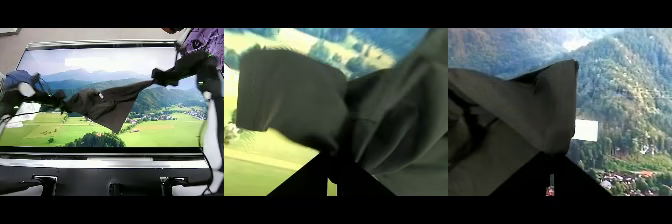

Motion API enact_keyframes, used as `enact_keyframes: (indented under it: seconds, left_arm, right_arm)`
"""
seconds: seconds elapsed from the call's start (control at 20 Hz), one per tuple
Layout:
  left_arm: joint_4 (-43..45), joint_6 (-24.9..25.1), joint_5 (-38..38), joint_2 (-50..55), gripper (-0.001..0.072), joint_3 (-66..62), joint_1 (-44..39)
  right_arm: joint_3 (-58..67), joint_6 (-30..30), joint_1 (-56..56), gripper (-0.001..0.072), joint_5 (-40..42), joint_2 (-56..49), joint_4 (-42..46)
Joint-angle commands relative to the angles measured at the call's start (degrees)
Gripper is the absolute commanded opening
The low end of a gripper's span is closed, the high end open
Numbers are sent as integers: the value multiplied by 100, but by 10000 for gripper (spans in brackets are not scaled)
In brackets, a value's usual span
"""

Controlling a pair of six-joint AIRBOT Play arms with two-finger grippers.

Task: Fold the clothes and pants, and hang the long-sleeved shirts on hangers.

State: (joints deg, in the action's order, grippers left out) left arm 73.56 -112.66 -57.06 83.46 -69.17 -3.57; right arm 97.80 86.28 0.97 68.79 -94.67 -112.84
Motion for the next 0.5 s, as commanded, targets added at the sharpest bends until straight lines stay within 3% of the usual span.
enact_keyframes:
  seconds: [0.0, 0.2, 0.3, 0.4, 0.45]
  left_arm:
    - [-492, 188, 527, 879, 20, 74, 81]
    - [-503, 610, -9, 643, 62, -348, 505]
    - [-503, 986, -459, 389, 18, -570, 756]
    - [-505, 1224, -678, 177, 18, -614, 933]
    - [-507, 1237, -782, 120, 18, -614, 1010]
  right_arm:
    - [4, -15, 4, 31, -317, -879, -247]
    - [9, 7, 4, 31, -361, -798, -234]
    - [9, 7, 4, 59, -313, -669, -221]
    - [9, 136, -59, 350, 13, -452, -199]
    - [9, 431, -142, 360, 337, -269, -195]
